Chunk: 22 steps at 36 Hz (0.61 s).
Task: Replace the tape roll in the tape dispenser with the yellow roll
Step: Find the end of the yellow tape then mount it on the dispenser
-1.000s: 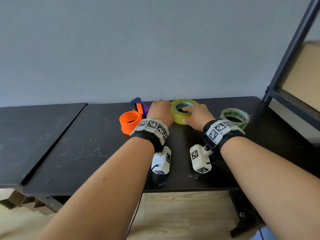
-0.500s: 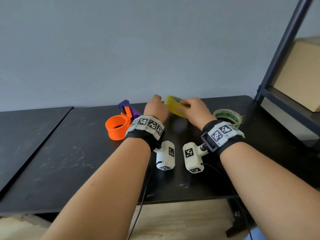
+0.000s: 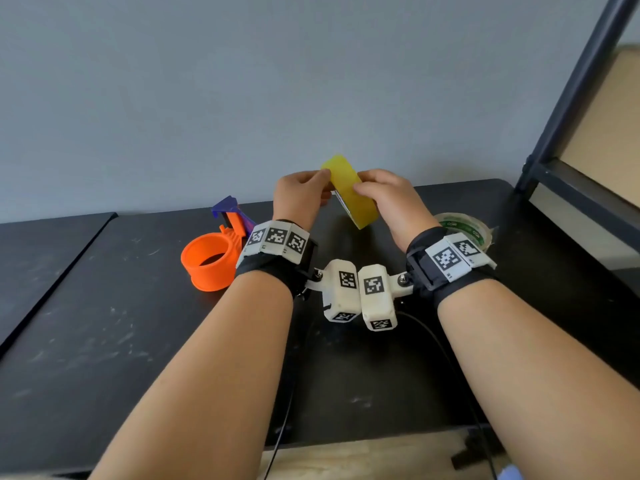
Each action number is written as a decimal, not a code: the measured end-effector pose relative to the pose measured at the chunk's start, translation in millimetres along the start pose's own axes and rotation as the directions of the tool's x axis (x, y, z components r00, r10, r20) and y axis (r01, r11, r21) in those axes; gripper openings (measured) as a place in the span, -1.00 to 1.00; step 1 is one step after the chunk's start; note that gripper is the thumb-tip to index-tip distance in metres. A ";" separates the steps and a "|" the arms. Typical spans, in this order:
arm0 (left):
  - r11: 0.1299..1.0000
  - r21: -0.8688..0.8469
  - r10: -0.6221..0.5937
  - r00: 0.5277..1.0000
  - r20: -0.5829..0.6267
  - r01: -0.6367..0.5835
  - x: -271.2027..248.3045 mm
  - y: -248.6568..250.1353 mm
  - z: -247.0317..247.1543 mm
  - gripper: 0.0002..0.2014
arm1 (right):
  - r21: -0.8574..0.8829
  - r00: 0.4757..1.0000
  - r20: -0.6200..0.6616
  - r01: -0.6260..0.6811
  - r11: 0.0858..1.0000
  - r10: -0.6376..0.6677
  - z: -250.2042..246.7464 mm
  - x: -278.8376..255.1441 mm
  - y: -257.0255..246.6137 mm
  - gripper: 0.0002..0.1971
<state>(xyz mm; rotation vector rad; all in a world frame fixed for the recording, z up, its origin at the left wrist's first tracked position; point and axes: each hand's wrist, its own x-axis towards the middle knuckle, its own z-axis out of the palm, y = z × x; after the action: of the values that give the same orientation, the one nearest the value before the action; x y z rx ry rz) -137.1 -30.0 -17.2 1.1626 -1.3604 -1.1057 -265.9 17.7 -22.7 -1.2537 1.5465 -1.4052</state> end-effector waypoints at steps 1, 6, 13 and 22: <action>1.000 -0.015 0.008 1.000 0.005 -0.008 1.3 -0.5 -0.4 -0.83 | -0.001 1.000 0.016 0.005 1.000 -0.005 -0.3 0.8 -0.1 -0.73; 0.997 0.004 0.073 0.997 0.021 -0.073 8.4 -5.0 0.6 -0.83 | 0.011 0.999 0.042 0.028 1.000 -0.029 -0.4 5.2 6.4 -0.75; 0.991 0.038 0.122 0.989 0.086 -0.126 7.2 -10.2 1.9 -0.77 | 0.112 1.000 0.002 -0.025 0.993 0.025 5.9 11.7 13.2 -0.84; 0.992 -0.105 0.089 0.984 0.154 -0.073 3.0 -18.4 -5.6 -0.71 | 0.118 0.999 -0.039 -0.005 0.993 0.010 10.0 17.4 19.1 -0.77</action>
<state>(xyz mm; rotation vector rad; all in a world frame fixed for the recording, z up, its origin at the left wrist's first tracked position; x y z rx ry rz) -130.1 -35.5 -34.5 0.9556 -1.4445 -1.2140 -265.6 -2.9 -41.2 -1.1544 1.4697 -1.5019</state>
